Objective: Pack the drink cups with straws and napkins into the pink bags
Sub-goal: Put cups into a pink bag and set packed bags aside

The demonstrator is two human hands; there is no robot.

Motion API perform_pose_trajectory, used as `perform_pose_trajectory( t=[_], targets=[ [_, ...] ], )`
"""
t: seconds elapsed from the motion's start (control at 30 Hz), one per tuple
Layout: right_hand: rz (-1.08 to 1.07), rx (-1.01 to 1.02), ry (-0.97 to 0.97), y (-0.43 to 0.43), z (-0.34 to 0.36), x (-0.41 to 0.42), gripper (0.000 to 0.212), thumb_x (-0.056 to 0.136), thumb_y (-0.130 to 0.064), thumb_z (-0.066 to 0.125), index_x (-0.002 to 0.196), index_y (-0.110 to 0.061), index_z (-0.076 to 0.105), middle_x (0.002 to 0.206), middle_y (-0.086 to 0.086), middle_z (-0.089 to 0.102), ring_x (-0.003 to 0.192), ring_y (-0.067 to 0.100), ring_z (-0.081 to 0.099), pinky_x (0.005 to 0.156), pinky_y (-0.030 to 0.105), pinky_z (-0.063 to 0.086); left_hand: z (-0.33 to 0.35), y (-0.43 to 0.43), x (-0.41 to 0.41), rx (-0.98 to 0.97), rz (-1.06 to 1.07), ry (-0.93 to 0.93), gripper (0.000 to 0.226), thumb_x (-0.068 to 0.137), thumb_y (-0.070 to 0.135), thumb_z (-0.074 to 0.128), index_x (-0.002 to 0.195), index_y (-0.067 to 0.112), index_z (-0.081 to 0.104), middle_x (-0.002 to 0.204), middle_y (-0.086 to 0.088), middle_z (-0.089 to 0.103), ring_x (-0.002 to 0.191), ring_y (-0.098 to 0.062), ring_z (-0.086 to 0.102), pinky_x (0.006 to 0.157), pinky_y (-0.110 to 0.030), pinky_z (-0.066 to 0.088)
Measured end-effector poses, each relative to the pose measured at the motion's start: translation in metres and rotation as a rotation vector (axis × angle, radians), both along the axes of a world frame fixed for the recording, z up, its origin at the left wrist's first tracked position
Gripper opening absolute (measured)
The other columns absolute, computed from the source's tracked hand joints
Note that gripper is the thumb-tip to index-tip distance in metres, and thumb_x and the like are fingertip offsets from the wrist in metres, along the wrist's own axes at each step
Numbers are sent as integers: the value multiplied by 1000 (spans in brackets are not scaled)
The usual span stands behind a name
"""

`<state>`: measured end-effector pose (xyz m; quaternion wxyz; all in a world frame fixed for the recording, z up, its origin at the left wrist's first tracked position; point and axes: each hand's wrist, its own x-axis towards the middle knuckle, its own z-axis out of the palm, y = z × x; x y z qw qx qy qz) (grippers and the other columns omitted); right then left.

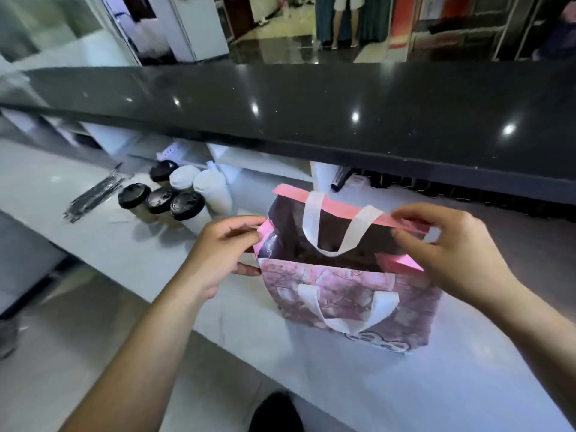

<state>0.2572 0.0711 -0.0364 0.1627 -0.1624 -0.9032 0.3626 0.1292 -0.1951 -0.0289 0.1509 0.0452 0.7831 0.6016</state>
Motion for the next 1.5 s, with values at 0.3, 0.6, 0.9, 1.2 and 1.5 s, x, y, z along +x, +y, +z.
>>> perform_pose_trajectory(
  t=[0.3,0.6,0.9,1.2,1.5],
  targets=[
    [-77,-46,-7,-95,3,-85,7,85,-36,71,89,-41,68,84,-30,65,85,-3,62,68,23,44,-13,-96,-98,58,-75,6,29,95,0,59,104,20,77,98,-3,76,82,-14,67,54,-33,58],
    [-392,-67,-15,-174,3,-125,8,82,-38,71,89,-41,70,83,-20,70,83,8,64,68,20,45,-28,-136,-180,86,-325,112,31,91,6,67,97,34,78,86,7,75,76,-2,64,62,-10,48],
    [-440,173,-187,-211,11,-109,53,80,-47,68,130,-33,62,145,-4,51,141,20,39,110,34,30,-38,-149,-182,237,-550,-62,22,90,13,69,108,24,76,99,7,76,83,-6,69,72,-24,56],
    [-465,329,-121,-228,-19,-106,61,80,-59,47,127,-25,66,145,-3,53,145,27,35,110,55,31,-45,-176,-242,-81,-373,344,24,92,6,67,109,21,74,102,13,75,96,-4,68,90,-23,53],
    [-429,314,-107,-226,-23,-105,60,80,-57,46,126,-24,66,146,4,54,147,28,32,109,56,32,-69,-91,-351,-1251,-630,497,84,78,66,62,149,37,28,160,-11,27,149,-30,15,118,-58,4]
  ],
)
